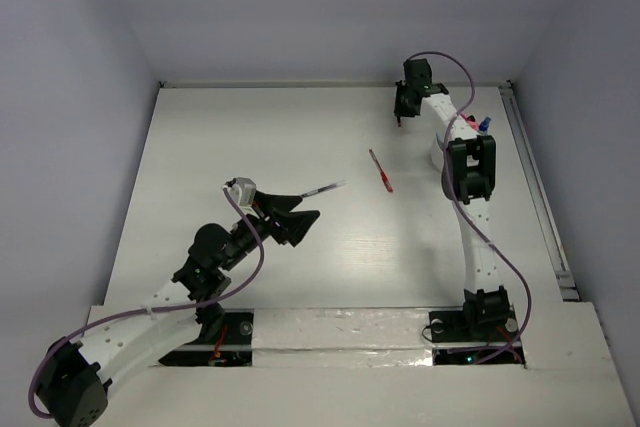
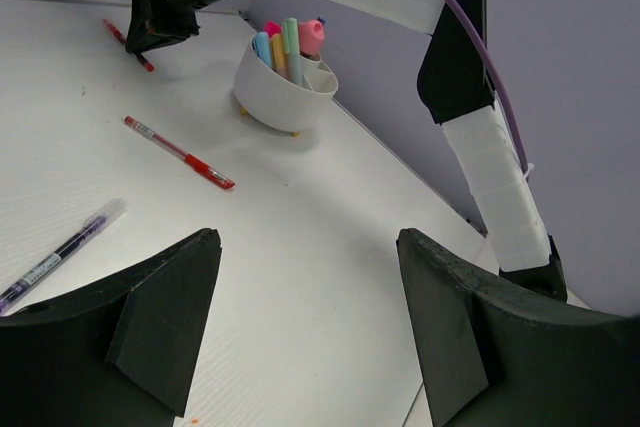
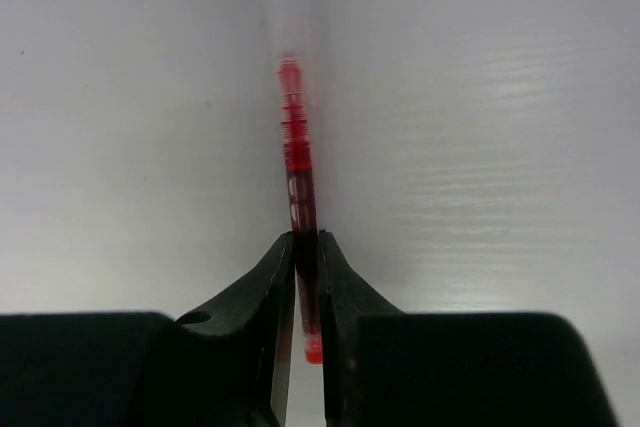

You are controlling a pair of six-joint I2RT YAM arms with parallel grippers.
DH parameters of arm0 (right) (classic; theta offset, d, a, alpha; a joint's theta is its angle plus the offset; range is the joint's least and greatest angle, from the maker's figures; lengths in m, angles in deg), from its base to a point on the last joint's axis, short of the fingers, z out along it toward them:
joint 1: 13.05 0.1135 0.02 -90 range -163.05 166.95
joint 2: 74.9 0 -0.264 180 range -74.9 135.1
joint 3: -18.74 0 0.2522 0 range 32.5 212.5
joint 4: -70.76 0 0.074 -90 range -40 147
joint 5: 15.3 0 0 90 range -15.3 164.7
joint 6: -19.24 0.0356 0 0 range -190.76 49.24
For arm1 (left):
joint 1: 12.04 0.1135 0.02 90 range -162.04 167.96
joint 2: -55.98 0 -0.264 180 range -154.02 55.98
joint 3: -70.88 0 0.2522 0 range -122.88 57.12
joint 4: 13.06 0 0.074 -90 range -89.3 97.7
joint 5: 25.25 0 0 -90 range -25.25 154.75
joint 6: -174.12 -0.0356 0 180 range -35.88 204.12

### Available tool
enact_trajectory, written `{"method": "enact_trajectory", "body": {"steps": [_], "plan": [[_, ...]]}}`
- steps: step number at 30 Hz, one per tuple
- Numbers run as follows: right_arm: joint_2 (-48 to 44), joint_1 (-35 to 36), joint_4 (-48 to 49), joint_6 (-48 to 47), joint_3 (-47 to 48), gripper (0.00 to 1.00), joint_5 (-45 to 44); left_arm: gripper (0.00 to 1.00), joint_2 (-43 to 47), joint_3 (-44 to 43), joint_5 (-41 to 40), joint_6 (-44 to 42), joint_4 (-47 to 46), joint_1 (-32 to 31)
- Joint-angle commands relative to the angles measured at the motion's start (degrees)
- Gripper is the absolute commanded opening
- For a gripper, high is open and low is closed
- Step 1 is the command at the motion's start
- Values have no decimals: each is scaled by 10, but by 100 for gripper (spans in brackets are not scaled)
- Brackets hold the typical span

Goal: Sort the stationery into containers
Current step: Move the pen to the center of the board.

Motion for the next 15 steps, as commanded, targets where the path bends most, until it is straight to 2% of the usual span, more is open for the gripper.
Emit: {"method": "enact_trajectory", "body": {"steps": [1, 7, 10, 15], "plan": [[-20, 30, -36, -16, -47, 13, -28, 68, 5, 1, 7, -7, -42, 1], [-106, 58, -32, -18, -147, 9, -68, 68, 5, 1, 8, -6, -39, 1], [-173, 63, -24, 4, -238, 9, -75, 68, 8, 1, 8, -5, -37, 1], [-283, 74, 24, 26, -453, 10, -58, 67, 12, 3, 14, 0, -40, 1]]}}
